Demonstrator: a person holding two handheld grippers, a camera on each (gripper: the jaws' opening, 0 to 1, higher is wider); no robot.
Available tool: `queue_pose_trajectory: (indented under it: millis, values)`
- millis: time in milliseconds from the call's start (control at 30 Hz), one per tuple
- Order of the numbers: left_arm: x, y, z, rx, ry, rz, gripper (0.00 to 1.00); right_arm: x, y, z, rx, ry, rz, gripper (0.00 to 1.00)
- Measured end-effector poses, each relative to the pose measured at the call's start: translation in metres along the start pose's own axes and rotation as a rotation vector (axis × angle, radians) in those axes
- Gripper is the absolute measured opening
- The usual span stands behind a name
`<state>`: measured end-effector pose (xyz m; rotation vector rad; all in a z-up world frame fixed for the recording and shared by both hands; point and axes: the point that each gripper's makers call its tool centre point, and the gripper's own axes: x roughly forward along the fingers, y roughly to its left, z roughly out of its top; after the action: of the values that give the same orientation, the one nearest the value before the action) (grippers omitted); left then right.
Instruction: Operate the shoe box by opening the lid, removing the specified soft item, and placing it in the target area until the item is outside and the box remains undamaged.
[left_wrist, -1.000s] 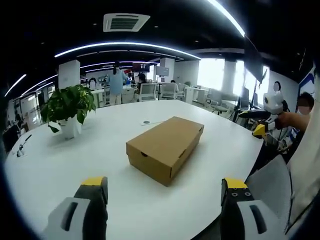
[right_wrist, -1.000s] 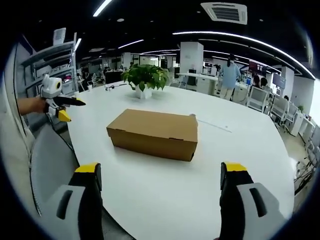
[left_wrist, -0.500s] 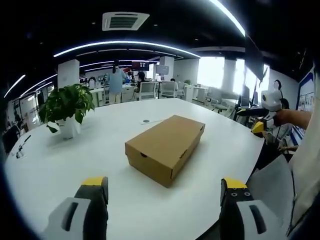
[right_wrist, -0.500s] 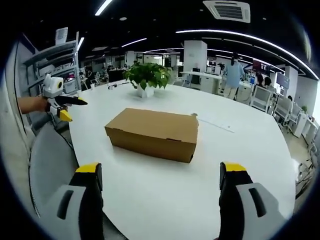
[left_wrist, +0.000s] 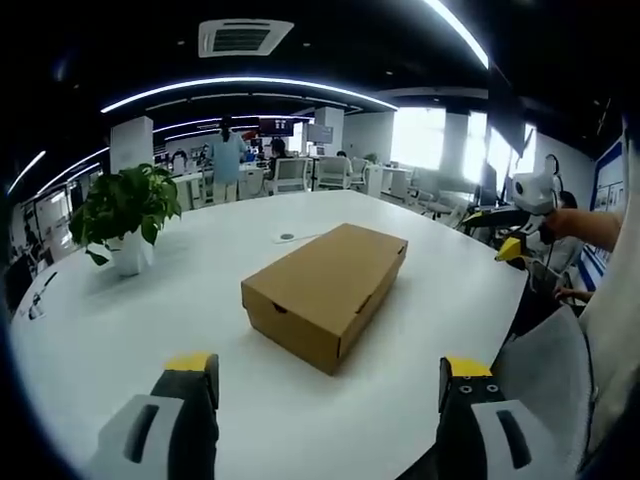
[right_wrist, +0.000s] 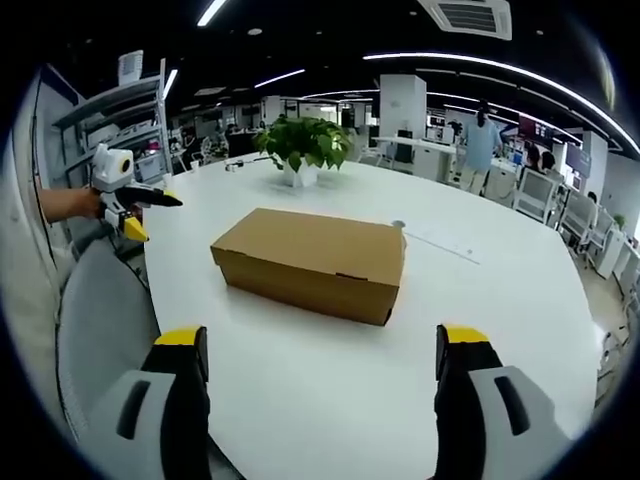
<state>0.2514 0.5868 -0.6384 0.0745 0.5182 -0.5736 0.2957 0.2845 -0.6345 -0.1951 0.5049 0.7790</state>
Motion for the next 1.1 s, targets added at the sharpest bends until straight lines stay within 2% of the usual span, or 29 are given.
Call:
queue_pose_trajectory:
  millis: [367, 600, 967, 1100]
  values:
    - [0.019, -0.006, -0.006, 0.010, 0.022, -0.025, 0.90, 0.016, -0.011, -0.002, -0.016, 0.018, 0.034, 0.87]
    - [0.032, -0.012, -0.008, 0.027, 0.038, -0.038, 0.84, 0.035, -0.015, -0.001, -0.044, 0.024, 0.069, 0.82]
    - [0.053, -0.006, -0.015, 0.029, 0.048, 0.014, 0.80, 0.064, -0.032, -0.001, -0.079, 0.029, 0.106, 0.75]
    - [0.059, -0.003, -0.019, 0.015, 0.057, 0.025, 0.75, 0.075, -0.039, -0.001, -0.087, 0.030, 0.122, 0.73]
